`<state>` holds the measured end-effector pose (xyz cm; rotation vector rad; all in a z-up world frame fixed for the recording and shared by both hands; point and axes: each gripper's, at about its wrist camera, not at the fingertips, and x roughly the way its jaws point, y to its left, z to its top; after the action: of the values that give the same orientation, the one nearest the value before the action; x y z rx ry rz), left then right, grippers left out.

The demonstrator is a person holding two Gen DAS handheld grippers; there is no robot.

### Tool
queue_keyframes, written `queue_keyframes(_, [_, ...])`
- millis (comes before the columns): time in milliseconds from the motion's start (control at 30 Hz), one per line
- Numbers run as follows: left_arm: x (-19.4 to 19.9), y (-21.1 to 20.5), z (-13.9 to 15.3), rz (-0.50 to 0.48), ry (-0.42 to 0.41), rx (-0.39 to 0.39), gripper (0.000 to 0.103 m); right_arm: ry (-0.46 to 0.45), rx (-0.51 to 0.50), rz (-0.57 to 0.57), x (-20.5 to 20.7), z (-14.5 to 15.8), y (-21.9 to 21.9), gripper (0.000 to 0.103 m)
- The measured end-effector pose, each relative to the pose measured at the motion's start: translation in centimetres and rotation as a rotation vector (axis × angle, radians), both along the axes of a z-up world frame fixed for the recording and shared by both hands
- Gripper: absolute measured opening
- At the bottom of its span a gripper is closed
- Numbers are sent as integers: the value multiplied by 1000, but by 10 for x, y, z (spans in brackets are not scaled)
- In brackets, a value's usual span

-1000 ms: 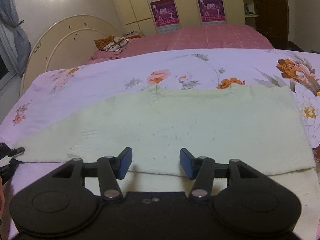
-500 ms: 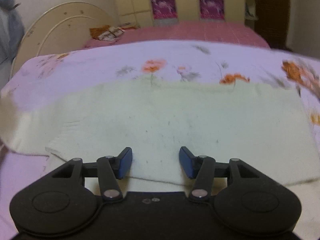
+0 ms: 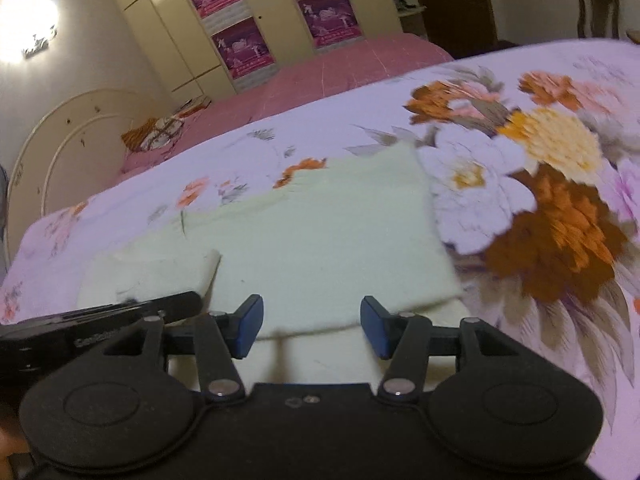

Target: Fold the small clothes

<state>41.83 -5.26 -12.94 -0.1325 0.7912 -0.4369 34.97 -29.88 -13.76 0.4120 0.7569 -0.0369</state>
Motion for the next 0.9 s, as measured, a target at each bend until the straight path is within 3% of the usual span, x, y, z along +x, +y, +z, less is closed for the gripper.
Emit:
queue_keyframes(33, [-7,9,5,52,-26,1,95,-4,22,5,0,0,0,59])
queue_keyframes(167, [-28,41,11,128,-77,41,97,-19,76,61,12,0,17,62])
queue_keyframes(333, [-43,108,-2,317,-53,90,97,-41,-27,207,22,7,65,64])
queue_keyframes(467, [-49,134,-20,371,-50,154,97,-56,-200,330,19,4,108,65])
queue_keyframes(600, [-49,132,-33,355,-49,188,97,-77,-511,385,24,-7,149,61])
queue_keyframes(633, [-48,130,-36,349,-49,191,97,-65,-551,398,28,-12,154,55])
queue_keyframes(667, [-50,133,-35,341,-50,195,97,-51,-565,407,32,-16,156,42])
queue_keyframes(733, [-49,128,-38,325,-55,213,97,-51,-508,398,39,-15,153,25])
queue_keyframes(833, [-52,120,-42,301,-78,256,96,-73,-374,331,49,-6,139,20])
queue_keyframes(867, [-52,118,-43,300,-88,274,96,-76,-282,294,51,0,127,10])
queue_keyframes(900, [-51,117,-45,305,-92,282,96,-75,-168,243,54,5,111,8])
